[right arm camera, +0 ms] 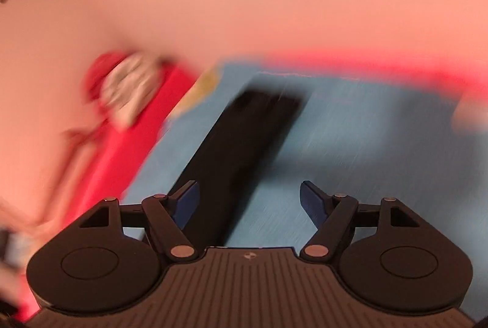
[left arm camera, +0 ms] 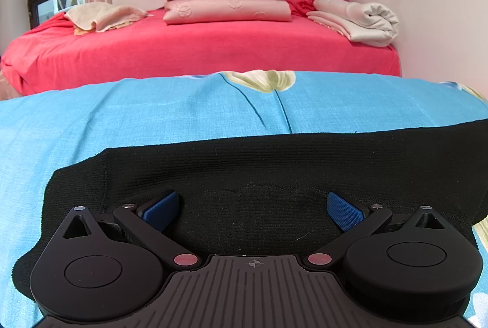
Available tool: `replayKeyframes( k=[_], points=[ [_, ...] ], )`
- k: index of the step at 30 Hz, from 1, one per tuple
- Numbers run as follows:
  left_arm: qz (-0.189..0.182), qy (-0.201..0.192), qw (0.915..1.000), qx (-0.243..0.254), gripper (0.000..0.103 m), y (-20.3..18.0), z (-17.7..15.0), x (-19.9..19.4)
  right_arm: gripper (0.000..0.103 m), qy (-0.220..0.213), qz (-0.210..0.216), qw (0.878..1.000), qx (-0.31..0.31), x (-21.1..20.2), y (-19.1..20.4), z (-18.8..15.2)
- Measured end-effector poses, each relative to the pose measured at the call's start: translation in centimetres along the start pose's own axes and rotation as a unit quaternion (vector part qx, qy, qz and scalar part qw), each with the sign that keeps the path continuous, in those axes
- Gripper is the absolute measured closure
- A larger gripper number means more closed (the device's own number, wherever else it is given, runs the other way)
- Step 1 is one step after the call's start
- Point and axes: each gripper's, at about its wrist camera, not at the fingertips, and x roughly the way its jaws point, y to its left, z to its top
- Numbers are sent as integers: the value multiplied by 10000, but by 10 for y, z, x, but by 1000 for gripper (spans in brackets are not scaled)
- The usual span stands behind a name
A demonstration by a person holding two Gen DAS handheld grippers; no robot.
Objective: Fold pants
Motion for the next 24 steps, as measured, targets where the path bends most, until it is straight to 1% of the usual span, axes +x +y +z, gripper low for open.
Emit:
replayKeyframes(
  k=[1, 2, 4, 5, 6, 7, 8, 12, 16, 17, 18, 19, 20, 21, 22, 24],
  points=[
    [1, 0, 10000, 0, 0, 0, 0, 0, 25, 254, 151, 9995, 87, 6, 1, -6],
    [-2, 0, 10000, 0, 0, 0, 0, 0, 26, 374, 139, 9992, 79, 14, 4, -10],
    [-5, -1, 10000, -2, 0, 0, 0, 0, 25, 385, 99, 9991, -159, 29, 16, -14],
    [-4, -1, 10000, -2, 0, 0, 0, 0, 23, 320, 106, 9992, -226, 34, 21, -14],
    [-1, -1, 10000, 1, 0, 0, 0, 0, 10, 276, 111, 9993, -246, 36, 28, -14],
    [1, 0, 10000, 3, 0, 0, 0, 0, 7, 268, 215, 9990, -277, 41, 33, -9],
    [-1, -1, 10000, 1, 0, 0, 0, 0, 12, 224, 306, 9985, -392, 43, 39, -10],
    [-1, -2, 10000, 1, 0, 0, 0, 0, 12, -28, 343, 9937, -1068, 64, 55, -14],
    [-2, -4, 10000, 0, 0, 0, 0, 0, 12, -244, 446, 9908, -1251, 67, 57, -14],
    [-5, -4, 10000, -3, 0, 0, 0, 0, 24, -290, 458, 9899, -1306, 65, 57, -14],
    [-5, -5, 10000, -4, 0, 0, 0, 0, 60, -340, 438, 9885, -1409, 63, 57, -15],
    [-5, -5, 10000, -2, 0, 0, 0, 0, 78, -300, 297, 9878, -1502, 63, 56, -16],
    [-5, -5, 10000, -2, 0, 0, 0, 0, 79, -199, 197, 9886, -1481, 66, 52, -17],
    [-4, -4, 10000, 0, 0, 0, 0, 0, 79, -242, 347, 9897, -1366, 64, 46, -17],
    [-6, -5, 10000, -3, 0, 0, 0, 0, 79, -235, 406, 9909, -1260, 63, 43, -16],
    [-6, -5, 10000, -3, 0, 0, 0, 0, 81, -255, 408, 9924, -1130, 61, 41, -16]
  ],
)
